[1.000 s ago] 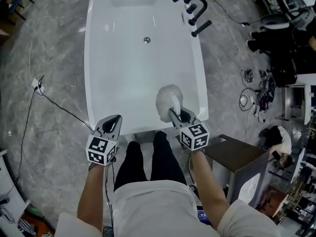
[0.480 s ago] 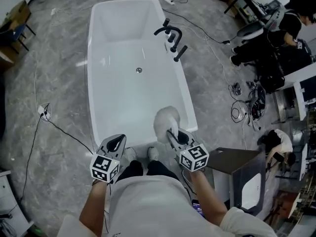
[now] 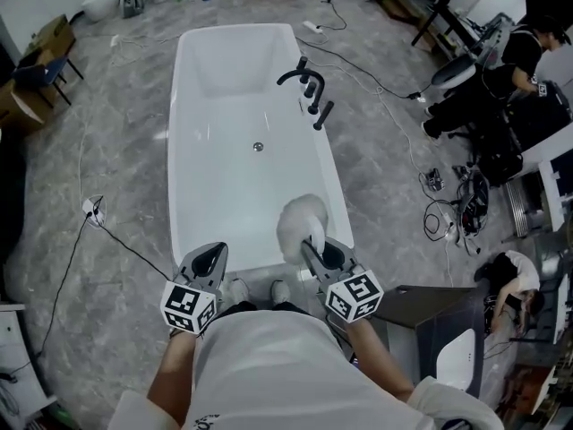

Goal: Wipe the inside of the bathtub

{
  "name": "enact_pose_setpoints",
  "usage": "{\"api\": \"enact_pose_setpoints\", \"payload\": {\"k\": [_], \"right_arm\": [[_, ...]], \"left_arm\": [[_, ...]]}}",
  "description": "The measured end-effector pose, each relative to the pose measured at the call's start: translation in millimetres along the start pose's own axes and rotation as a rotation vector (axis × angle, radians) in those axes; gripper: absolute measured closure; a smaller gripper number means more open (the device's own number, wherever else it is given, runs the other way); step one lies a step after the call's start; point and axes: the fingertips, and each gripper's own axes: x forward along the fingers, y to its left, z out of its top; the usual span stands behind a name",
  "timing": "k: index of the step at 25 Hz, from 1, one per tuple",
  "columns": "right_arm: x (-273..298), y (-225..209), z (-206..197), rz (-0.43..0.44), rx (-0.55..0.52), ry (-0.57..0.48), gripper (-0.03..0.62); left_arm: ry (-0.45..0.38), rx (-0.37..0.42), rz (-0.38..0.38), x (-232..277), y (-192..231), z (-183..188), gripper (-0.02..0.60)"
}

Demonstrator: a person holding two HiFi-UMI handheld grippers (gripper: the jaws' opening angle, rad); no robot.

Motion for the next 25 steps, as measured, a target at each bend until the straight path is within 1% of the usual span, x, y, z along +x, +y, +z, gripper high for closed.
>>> {"api": "enact_pose_setpoints", "payload": {"k": [7,9,14,18,25], "right_arm": [[1,-7,15,0.068,-0.056,-0.027,0.500],[3,-12,18,0.070,-0.058,-0.033,0.500],[8,-26,22,0.039,-0.053,-0.046,0.500],[14,-36,24,0.017,-0.064,-0.045,0.500],[23,-42,37,0.020,-0.070,-0.067,0.500]], "left_arm": [[-0.074,-0.001,0.077,10,0,26,0.574],[-0.088,-0.008,0.100,11,2,33,0.574],[-0.113,-0.001,0.145,11,11,46,0.574],[-0.121,-0.008,0.153,18,13,52,0.574],[-0.144,0.000,0.149,39,12,67,0.574]]}}
